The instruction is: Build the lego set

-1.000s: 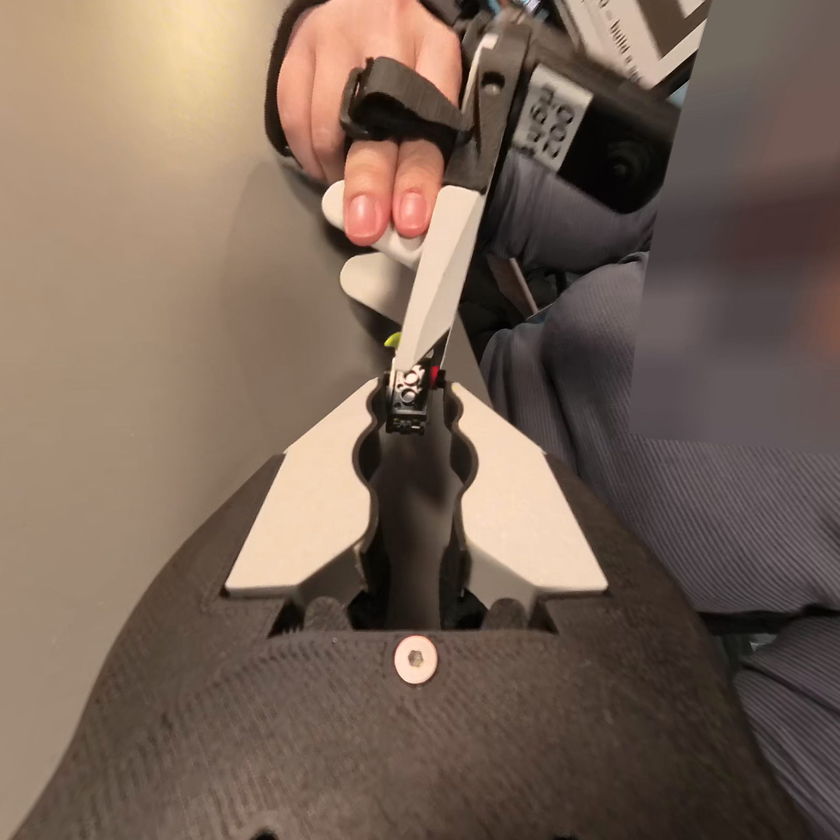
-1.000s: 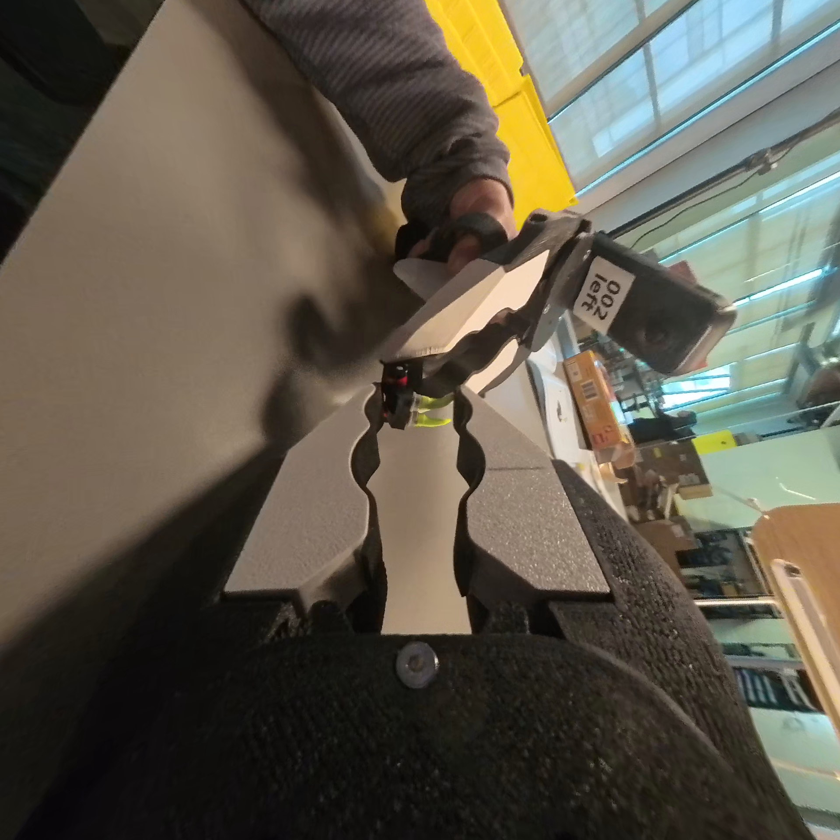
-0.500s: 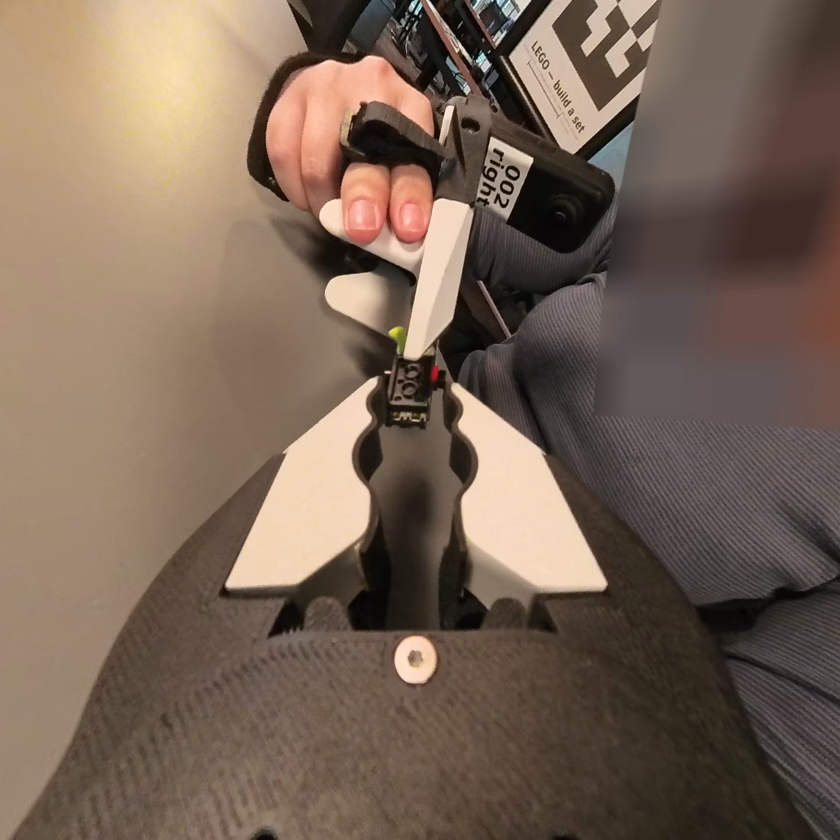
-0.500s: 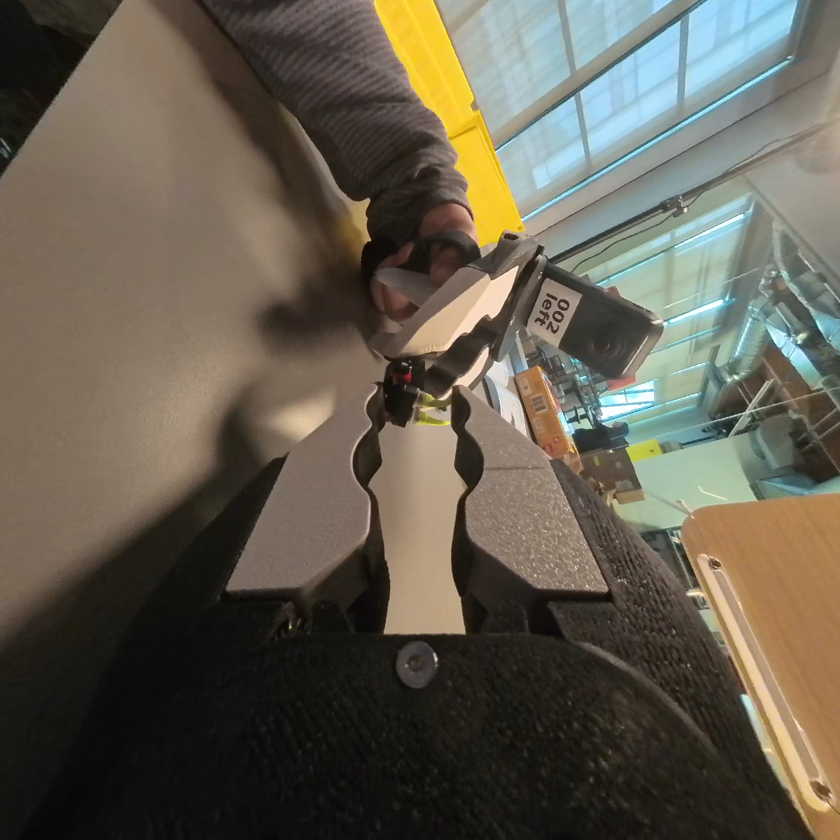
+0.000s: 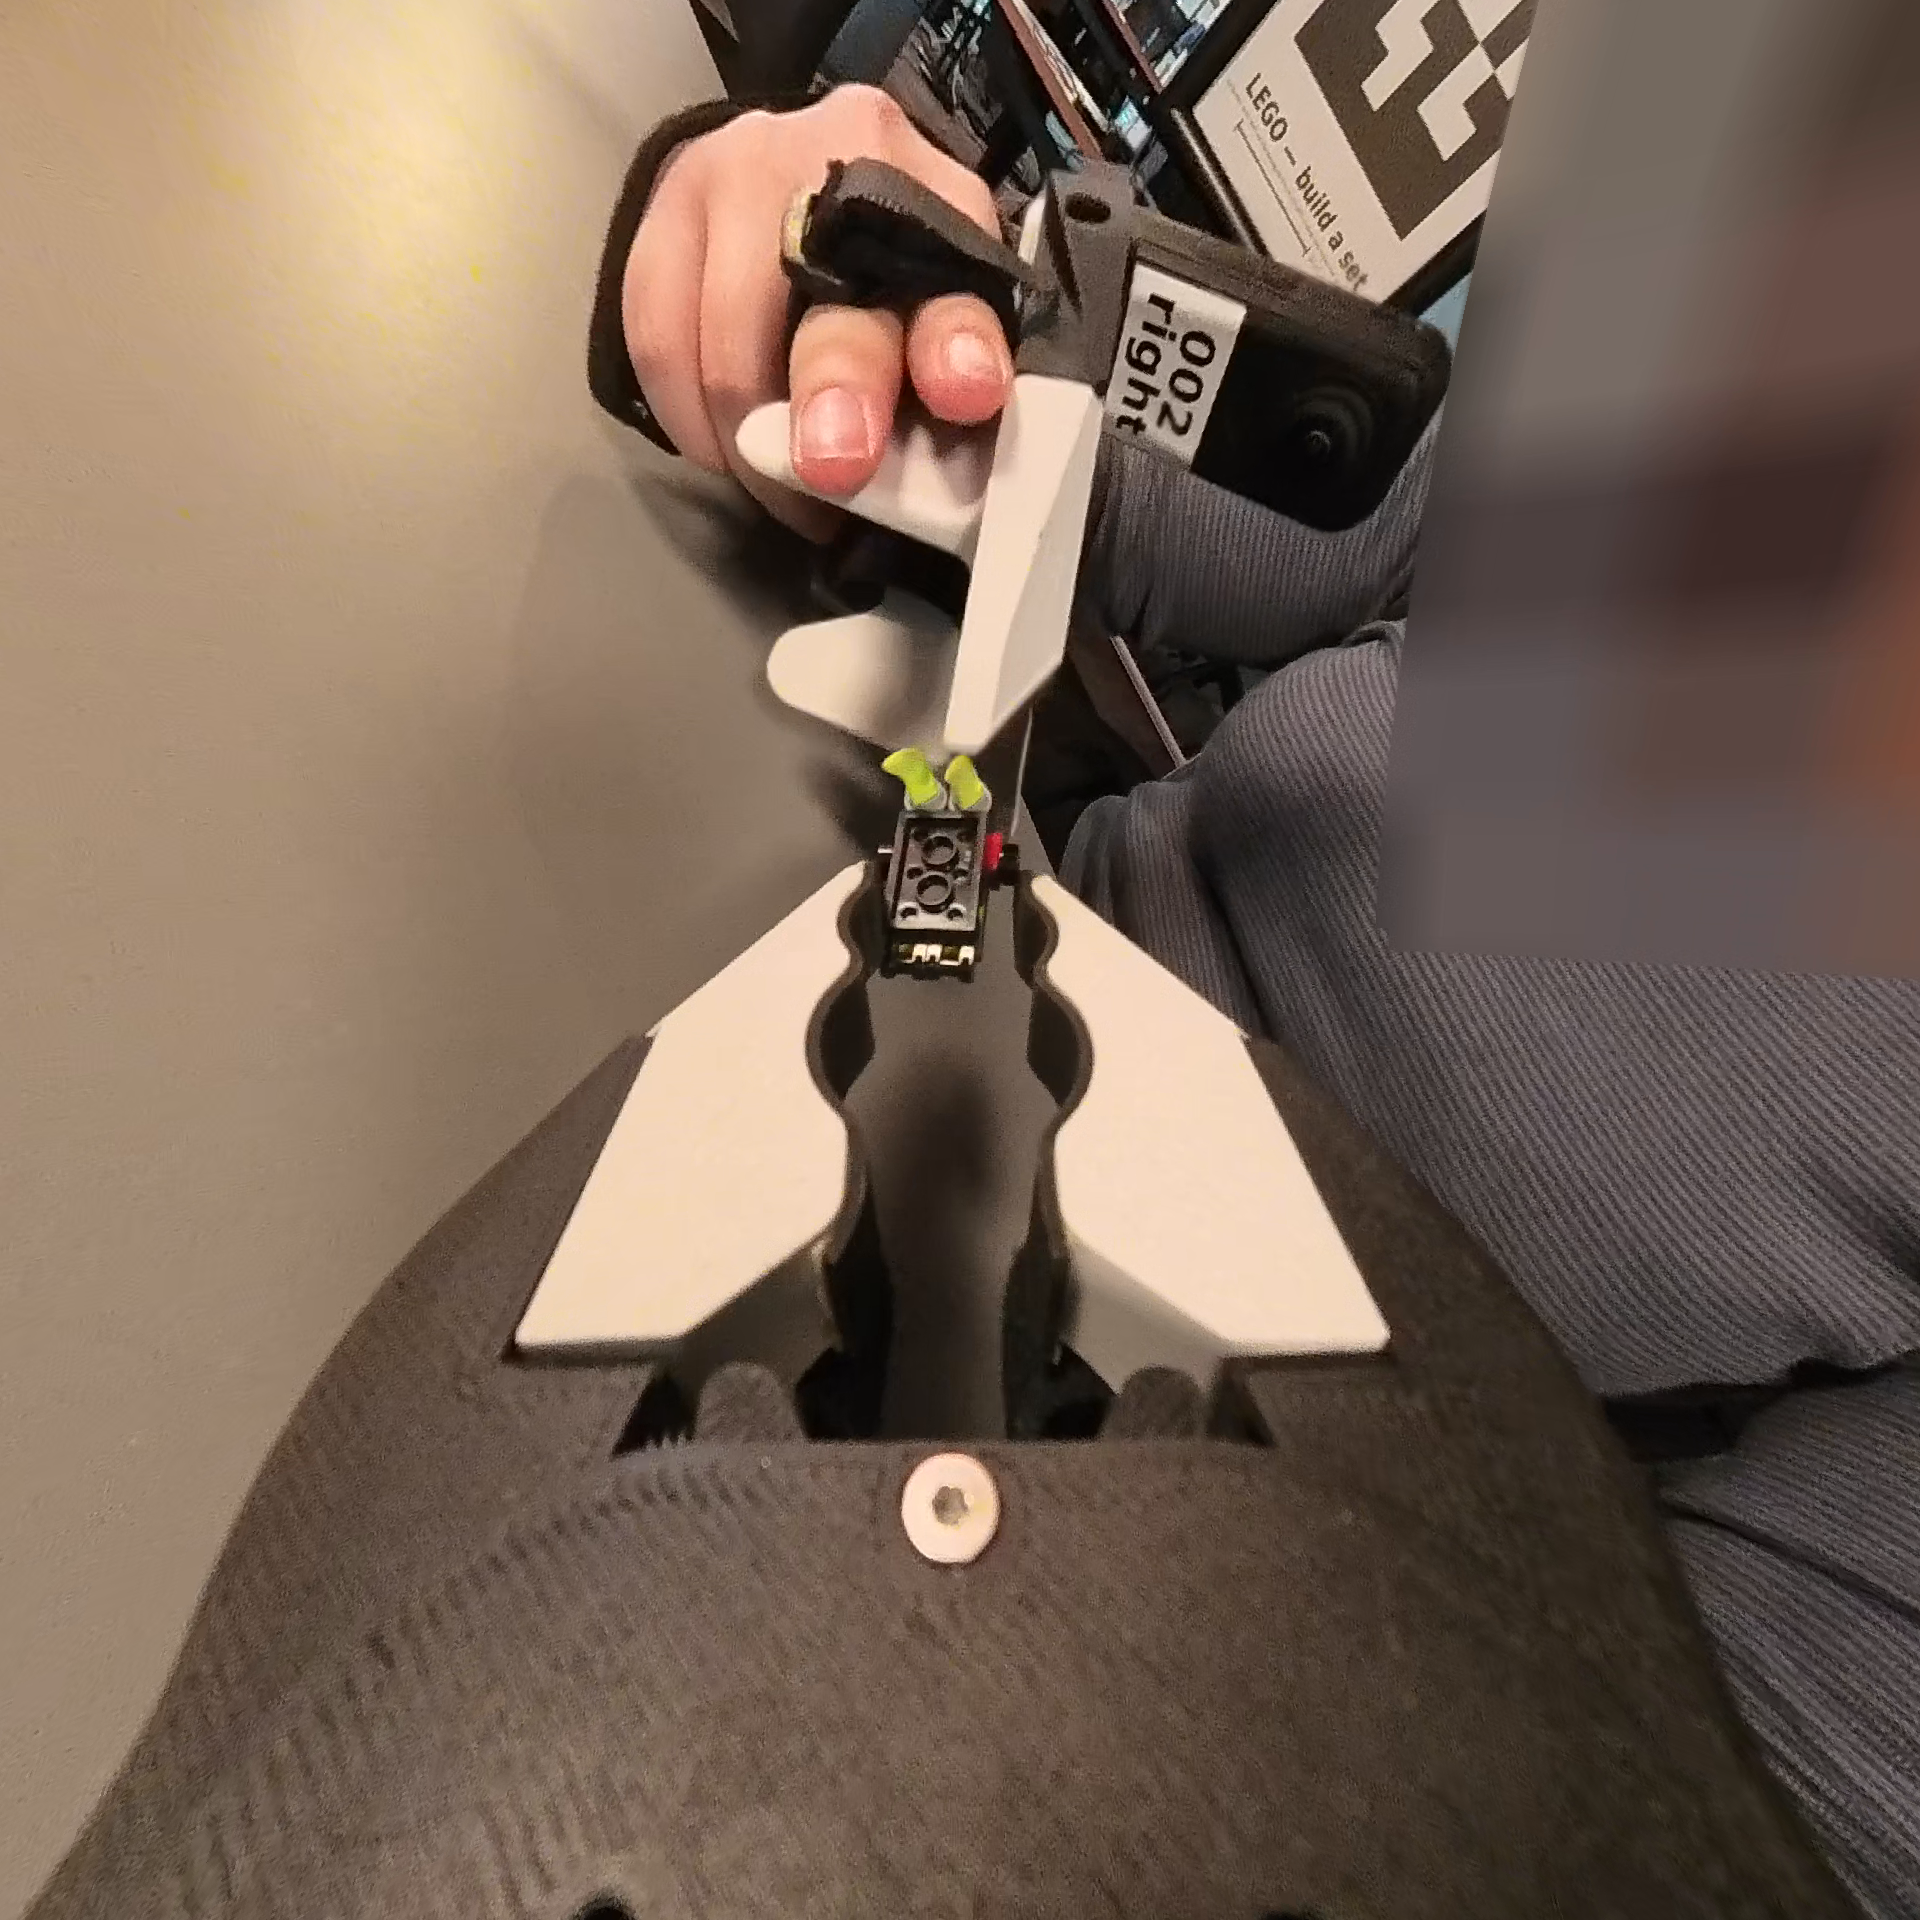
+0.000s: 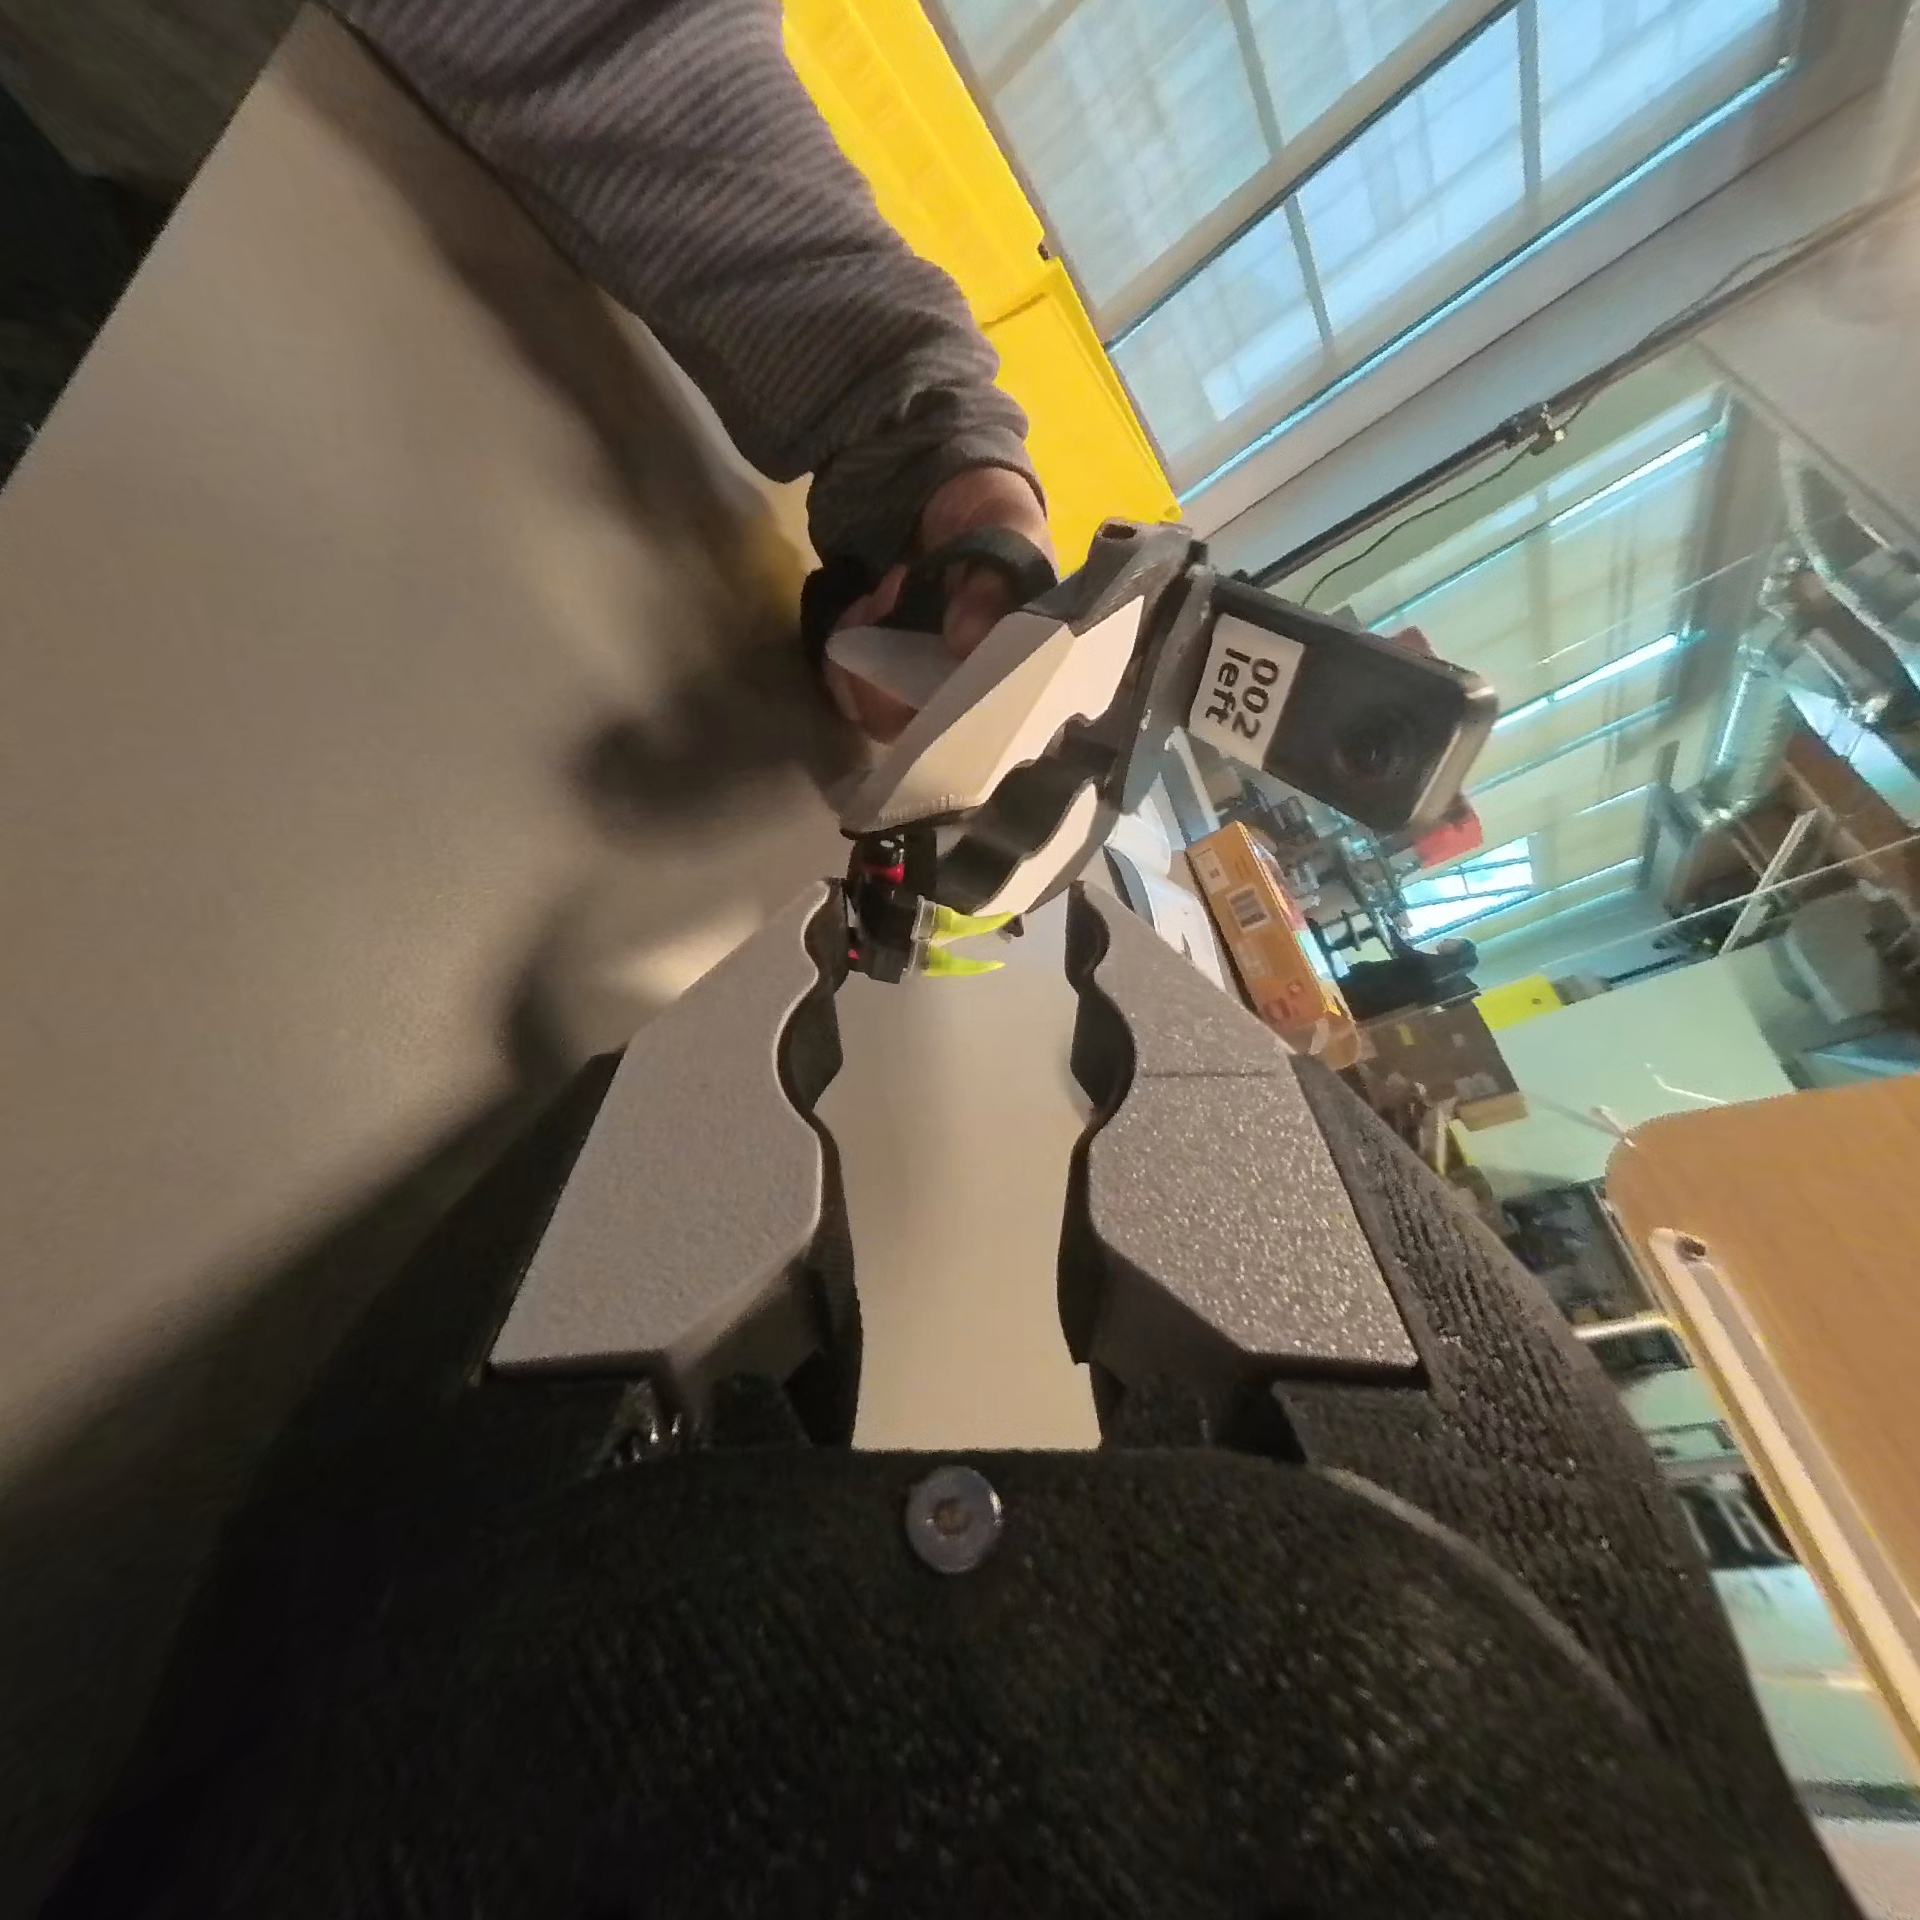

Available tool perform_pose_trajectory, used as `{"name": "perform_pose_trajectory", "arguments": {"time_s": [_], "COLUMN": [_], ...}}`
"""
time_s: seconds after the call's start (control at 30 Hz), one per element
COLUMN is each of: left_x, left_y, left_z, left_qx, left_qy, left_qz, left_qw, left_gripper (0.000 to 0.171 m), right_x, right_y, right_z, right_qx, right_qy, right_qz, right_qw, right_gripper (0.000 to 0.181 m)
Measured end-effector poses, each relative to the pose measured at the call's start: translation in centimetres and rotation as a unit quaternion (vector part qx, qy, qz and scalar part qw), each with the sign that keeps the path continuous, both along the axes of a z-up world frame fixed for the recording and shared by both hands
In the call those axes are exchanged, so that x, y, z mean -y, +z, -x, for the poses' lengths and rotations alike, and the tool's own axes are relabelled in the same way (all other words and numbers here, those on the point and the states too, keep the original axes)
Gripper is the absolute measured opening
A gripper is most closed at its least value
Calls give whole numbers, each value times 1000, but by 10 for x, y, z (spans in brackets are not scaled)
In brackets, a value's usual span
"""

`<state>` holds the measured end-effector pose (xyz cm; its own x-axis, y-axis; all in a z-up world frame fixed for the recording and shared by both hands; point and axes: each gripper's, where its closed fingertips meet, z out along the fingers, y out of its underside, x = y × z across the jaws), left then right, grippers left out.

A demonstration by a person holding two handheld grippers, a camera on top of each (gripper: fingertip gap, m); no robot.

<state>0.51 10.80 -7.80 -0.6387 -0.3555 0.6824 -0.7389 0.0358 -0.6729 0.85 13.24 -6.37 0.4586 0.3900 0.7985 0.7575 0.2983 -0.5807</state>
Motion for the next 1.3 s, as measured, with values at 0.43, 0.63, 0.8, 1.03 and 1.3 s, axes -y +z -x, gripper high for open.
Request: {"name": "perform_pose_trajectory", "arguments": {"time_s": [0.43,0.63,0.8,1.03,1.3], "left_x": [-38,-36,-35,-30,-20], "left_y": [-22,-16,-12,-1,12], "left_z": [-46,-52,-52,-51,-48], "left_qx": [209,305,321,354,345], "left_qy": [157,146,149,157,169], "left_qz": [-349,-457,-451,-419,-334], "left_qw": [900,823,820,821,861], "left_gripper": [24,24,24,23,23], "right_x": [1,-8,-8,-2,4], "right_y": [16,1,-1,9,25], "right_z": [-37,-40,-42,-40,-38], "right_qx": [-254,-180,-156,-166,-233], "right_qy": [-2,-52,-59,-31,5], "right_qz": [177,156,144,124,131], "right_qw": [951,970,976,978,964], "right_gripper": [10,9,0,0,0]}}
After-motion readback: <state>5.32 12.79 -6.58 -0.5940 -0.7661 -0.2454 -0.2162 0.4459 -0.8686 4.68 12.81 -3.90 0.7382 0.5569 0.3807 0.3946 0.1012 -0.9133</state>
